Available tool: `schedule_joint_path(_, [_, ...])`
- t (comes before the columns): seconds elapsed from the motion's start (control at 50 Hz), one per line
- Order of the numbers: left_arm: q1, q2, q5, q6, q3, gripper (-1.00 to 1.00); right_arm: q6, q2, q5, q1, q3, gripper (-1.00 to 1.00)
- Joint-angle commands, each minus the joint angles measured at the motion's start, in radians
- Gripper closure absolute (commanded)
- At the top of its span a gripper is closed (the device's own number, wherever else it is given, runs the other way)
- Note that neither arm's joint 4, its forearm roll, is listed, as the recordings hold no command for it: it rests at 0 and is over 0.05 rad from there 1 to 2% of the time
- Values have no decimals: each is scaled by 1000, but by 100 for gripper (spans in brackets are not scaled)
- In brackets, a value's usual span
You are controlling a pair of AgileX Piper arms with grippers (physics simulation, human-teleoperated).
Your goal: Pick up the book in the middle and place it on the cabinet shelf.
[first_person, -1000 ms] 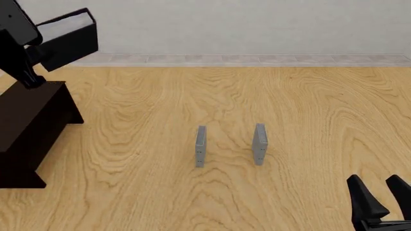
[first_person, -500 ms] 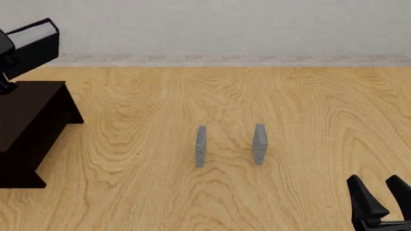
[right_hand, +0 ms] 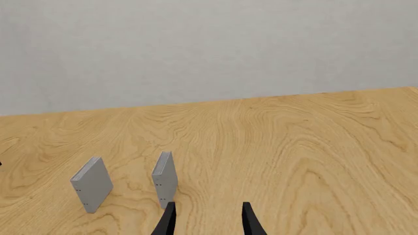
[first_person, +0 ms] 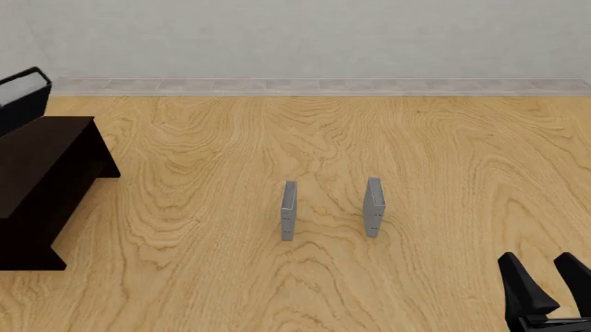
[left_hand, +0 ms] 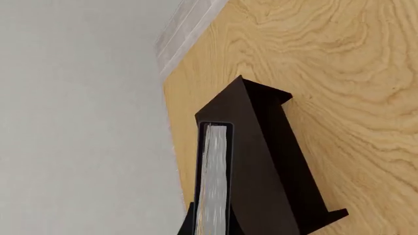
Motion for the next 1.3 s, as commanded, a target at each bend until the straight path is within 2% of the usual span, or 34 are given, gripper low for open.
schedule_joint_path(0.02, [95,19,-115,83,67,100,0,0,3,1,0,-100])
schedule_joint_path(0.1, [127,40,-160,122,81,100,4,0,3,1,0,-100])
schedule_joint_path(0.28, [111,83,-198,95,60,100,4,-1,3,0,0,-100])
schedule_joint_path(0.44, [113,133,-250,99,73,100,4,0,3,-1,0,-100])
schedule_joint_path(0.46, [139,153,-300,125,94,100,3,0,3,-1,0,-100])
schedule_joint_path(0.6, [160,184,-365,135,125,100,3,0,3,-5,0,-100])
schedule_joint_path(0.8, [155,175,-363,138,181,100,2,0,2,-3,0,-100])
schedule_joint_path(0.92, [134,156,-315,94,151,100,2,0,2,-5,0,-100])
schedule_joint_path(1.12, [116,152,-301,88,146,100,2,0,2,-5,0,-100])
schedule_joint_path(1.18, [100,143,-325,117,182,100,-1,0,1,-3,0,-100])
schedule_joint_path(1.3, [96,149,-312,99,174,100,2,0,1,-5,0,-100])
